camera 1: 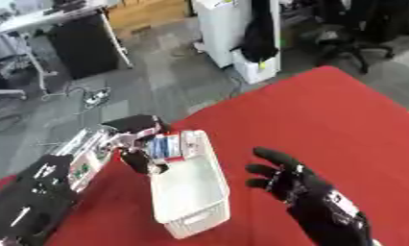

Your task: Pick up objects on the table and place them in the box.

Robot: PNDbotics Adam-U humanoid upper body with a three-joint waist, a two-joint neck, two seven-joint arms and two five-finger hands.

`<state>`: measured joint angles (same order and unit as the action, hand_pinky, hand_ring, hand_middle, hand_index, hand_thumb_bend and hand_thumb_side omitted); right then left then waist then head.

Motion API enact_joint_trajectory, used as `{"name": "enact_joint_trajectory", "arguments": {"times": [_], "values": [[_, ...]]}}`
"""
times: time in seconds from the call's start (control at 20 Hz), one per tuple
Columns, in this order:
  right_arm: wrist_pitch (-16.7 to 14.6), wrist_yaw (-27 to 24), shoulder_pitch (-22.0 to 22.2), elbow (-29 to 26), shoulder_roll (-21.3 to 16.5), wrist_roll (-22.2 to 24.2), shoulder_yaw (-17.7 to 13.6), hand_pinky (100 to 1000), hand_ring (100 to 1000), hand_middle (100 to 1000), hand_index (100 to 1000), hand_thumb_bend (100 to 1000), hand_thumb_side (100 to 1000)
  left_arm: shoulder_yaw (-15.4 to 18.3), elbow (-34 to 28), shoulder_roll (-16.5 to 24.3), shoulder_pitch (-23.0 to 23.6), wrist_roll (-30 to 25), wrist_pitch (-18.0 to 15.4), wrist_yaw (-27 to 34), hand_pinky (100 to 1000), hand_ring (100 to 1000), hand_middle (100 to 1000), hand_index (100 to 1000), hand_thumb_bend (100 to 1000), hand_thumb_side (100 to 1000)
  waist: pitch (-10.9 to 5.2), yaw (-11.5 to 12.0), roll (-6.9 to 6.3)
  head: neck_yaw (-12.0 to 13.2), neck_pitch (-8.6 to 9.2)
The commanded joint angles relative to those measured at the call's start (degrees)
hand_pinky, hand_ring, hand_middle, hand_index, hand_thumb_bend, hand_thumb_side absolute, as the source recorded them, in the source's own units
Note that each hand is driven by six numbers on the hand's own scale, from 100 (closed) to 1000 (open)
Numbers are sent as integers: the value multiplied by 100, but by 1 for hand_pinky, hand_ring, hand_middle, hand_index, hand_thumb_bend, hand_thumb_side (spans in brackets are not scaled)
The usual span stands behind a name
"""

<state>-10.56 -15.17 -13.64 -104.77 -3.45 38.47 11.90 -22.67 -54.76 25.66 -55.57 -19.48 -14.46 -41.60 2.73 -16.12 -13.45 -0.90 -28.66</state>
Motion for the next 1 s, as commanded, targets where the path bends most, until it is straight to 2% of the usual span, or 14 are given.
{"name": "enact_joint_trajectory", "arguments": {"times": [0.05, 0.1, 0.15, 0.2, 0.25, 0.35, 0.45, 0.5, 0.65, 1.0], "values": [[28, -19, -18, -158, 79, 8, 29, 896, 946, 1000, 1000, 103, 1000, 32, -80, 96, -196, 60, -116, -29, 245, 463, 510, 674, 194, 436, -85, 10, 50, 62, -26], [32, -20, -17, -162, 81, 7, 28, 896, 946, 1000, 1000, 103, 1000, 34, -80, 99, -196, 90, -144, -20, 241, 459, 507, 672, 196, 429, -83, 10, 50, 59, -33], [37, -20, -14, -166, 83, 7, 27, 896, 945, 1000, 1000, 100, 1000, 36, -83, 104, -200, 122, -174, -11, 323, 524, 561, 708, 184, 545, -81, 11, 50, 75, -49], [42, -22, -11, -171, 85, 6, 26, 896, 945, 1000, 1000, 100, 1000, 34, -90, 113, -206, 153, -212, -5, 323, 524, 561, 708, 184, 545, -77, 15, 50, 99, -62], [48, -24, -6, -175, 86, 5, 25, 896, 944, 999, 1000, 100, 1000, 34, -100, 119, -213, 182, -252, 6, 458, 652, 675, 779, 201, 715, -76, 18, 50, 125, -78], [58, -29, 3, -185, 86, 3, 23, 895, 944, 998, 1000, 100, 1000, 37, -120, 135, -231, 235, -336, 44, 621, 775, 773, 839, 236, 824, -77, 23, 50, 158, -102], [66, -31, 8, -192, 84, 2, 22, 895, 943, 998, 1000, 100, 1000, 43, -136, 145, -249, 277, -409, 92, 734, 851, 837, 886, 282, 903, -77, 29, 50, 182, -109], [68, -32, 7, -195, 84, 2, 22, 895, 943, 998, 1000, 100, 1000, 42, -140, 149, -252, 291, -441, 112, 734, 851, 837, 886, 282, 903, -74, 33, 50, 188, -106], [74, -33, 5, -201, 79, 2, 22, 895, 943, 997, 1000, 100, 1000, 36, -130, 159, -248, 306, -517, 139, 864, 933, 910, 956, 340, 997, -59, 49, 50, 198, -101], [83, -34, 7, -206, 66, 6, 18, 894, 942, 997, 1000, 100, 1000, 44, -106, 178, -254, 350, -598, 129, 894, 956, 939, 1000, 367, 1000, -30, 87, 50, 196, -103]]}}
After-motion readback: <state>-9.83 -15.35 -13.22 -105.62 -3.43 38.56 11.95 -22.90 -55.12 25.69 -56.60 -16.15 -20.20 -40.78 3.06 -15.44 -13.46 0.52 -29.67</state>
